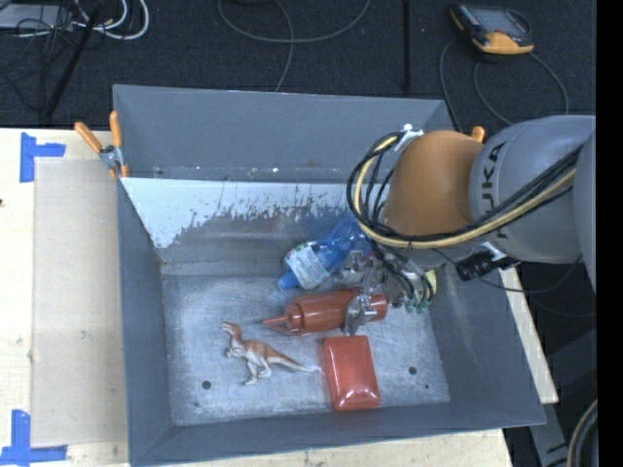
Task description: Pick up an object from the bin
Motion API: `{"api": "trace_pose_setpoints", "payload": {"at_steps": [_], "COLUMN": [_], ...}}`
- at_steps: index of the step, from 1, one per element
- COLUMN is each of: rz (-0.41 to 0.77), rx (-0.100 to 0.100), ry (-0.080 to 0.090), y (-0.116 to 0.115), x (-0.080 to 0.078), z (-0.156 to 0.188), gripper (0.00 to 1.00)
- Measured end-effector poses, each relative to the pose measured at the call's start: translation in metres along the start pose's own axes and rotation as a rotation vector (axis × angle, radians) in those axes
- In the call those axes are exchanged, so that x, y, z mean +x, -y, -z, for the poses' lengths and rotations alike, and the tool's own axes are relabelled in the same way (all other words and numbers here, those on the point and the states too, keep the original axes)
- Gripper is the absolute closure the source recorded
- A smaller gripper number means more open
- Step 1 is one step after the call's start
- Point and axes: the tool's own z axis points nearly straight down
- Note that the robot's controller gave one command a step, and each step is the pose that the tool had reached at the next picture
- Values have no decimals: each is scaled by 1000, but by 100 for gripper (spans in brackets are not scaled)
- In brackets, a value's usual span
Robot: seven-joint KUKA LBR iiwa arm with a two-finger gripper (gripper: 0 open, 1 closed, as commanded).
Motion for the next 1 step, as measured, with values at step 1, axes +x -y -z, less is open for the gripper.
{"api": "trace_pose_setpoints", "payload": {"at_steps": [1], "rz": [1], "rx": [0], "ry": [11], "y": [0], "x": [-3], "z": [16], "gripper": [100]}}
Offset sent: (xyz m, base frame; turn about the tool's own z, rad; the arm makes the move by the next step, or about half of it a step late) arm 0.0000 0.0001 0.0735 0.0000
